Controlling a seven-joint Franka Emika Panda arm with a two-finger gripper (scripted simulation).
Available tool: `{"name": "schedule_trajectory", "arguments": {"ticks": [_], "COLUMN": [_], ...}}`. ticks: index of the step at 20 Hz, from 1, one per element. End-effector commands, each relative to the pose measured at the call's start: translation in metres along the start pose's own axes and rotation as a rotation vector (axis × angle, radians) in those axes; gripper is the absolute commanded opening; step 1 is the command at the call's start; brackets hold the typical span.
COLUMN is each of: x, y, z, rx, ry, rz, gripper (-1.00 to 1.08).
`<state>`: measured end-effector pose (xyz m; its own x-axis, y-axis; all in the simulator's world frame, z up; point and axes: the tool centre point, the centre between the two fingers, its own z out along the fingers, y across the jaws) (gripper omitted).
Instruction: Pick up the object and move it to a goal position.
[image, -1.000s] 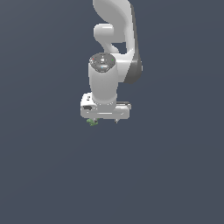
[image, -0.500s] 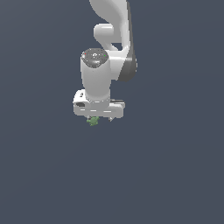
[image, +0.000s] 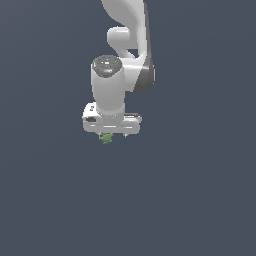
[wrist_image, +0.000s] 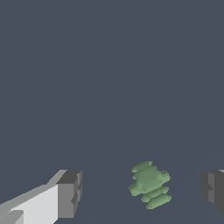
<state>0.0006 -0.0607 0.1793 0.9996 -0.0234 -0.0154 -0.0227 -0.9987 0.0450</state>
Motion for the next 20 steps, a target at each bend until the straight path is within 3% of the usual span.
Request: {"name": "schedule_trajectory", "arguments": {"ticks": [1,20], "x": [-0.002,-0.031], "y": [0.002,0.026], "z": [0.002,0.039], "rx": [0.001,0.015], "ry": [0.000,0.006], "rz": [-0.022,-0.398], "gripper": [1.00,1.00]}}
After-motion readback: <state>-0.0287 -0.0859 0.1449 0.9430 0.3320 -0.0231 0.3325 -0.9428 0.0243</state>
